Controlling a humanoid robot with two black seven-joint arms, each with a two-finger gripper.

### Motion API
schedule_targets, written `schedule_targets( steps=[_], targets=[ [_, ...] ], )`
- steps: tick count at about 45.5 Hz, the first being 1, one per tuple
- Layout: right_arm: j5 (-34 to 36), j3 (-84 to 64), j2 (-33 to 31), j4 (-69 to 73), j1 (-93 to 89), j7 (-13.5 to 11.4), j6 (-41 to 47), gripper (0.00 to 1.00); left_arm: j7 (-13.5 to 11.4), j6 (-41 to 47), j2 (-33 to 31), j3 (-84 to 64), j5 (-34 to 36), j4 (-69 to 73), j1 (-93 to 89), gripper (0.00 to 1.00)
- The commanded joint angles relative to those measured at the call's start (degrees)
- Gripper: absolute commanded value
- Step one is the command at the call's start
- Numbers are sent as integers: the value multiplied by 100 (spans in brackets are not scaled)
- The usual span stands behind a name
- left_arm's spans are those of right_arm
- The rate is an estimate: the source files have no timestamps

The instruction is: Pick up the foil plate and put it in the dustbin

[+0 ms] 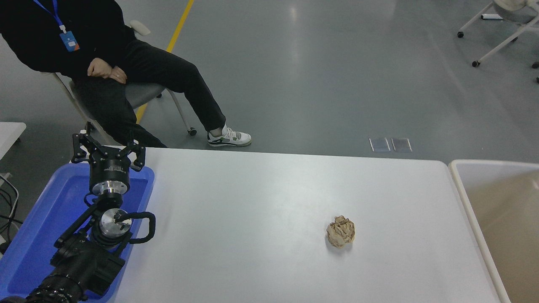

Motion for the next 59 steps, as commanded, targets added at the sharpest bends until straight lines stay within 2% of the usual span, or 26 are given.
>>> schedule_targets(
  steps=[1,18,29,50,53,59],
  targets=[
    [-4,552,705,-891,-1006,149,9,0,0,0,0,-1,0,0,0,99],
    [-13,1607,1109,-900,-1736,228,9,0,0,0,0,8,0,0,0,99],
    [13,1730,1417,-900,-1991,501,-35,0,0,0,0,-1,0,0,0,99],
    [13,2143,1540,-909,-2316,659,-53,0,0,0,0,-1,0,0,0,99],
    [22,2187,1540,-909,-2360,659,-27,5,0,0,0,-1,-9,0,0,99],
    [13,2214,1531,-918,-2395,659,-9,28,0,0,0,-1,0,0,0,99]
  ],
)
